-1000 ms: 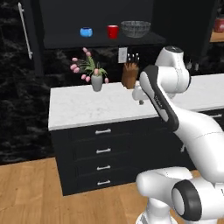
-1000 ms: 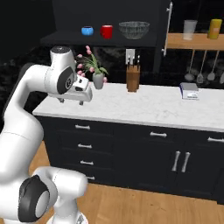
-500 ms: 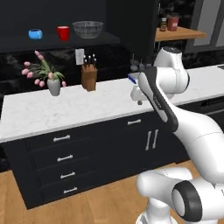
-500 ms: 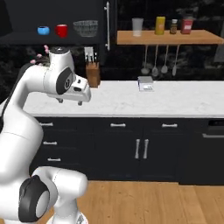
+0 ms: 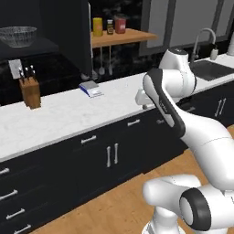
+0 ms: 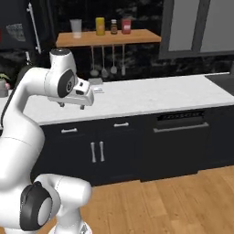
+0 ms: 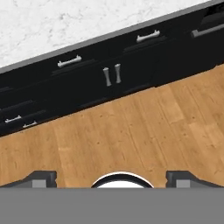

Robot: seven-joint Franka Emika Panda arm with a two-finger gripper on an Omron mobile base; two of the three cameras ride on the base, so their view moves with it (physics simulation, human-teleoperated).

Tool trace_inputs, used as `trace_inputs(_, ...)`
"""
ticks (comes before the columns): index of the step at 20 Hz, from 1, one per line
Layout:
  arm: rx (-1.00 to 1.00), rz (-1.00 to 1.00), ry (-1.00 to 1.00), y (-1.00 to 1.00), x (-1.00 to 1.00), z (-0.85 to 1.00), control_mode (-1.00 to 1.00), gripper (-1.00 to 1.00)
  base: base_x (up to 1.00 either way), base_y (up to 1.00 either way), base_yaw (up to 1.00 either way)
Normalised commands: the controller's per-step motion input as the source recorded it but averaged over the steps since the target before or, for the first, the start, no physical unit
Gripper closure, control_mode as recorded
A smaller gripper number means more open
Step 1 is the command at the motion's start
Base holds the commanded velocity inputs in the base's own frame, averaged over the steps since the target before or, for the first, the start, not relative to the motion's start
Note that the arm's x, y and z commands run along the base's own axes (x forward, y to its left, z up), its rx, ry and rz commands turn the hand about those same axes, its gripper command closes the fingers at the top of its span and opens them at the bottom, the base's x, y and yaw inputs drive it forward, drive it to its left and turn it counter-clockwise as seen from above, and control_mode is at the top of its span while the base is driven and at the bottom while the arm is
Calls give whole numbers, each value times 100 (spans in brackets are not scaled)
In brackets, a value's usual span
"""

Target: Gather all objects into one cabinet and sort the glasses and bowls to opposite sides.

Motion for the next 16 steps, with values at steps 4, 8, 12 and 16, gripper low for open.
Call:
trace_inputs(4,0,0,0,0,0,0,100,-100,0,-83,-45)
trace_inputs(8,0,0,0,0,0,0,100,-100,0,-91,-45)
trace_inputs(12,0,0,0,0,0,0,100,-100,0,-90,-46)
trace_inputs(16,0,0,0,0,0,0,100,-100,0,-89,-46)
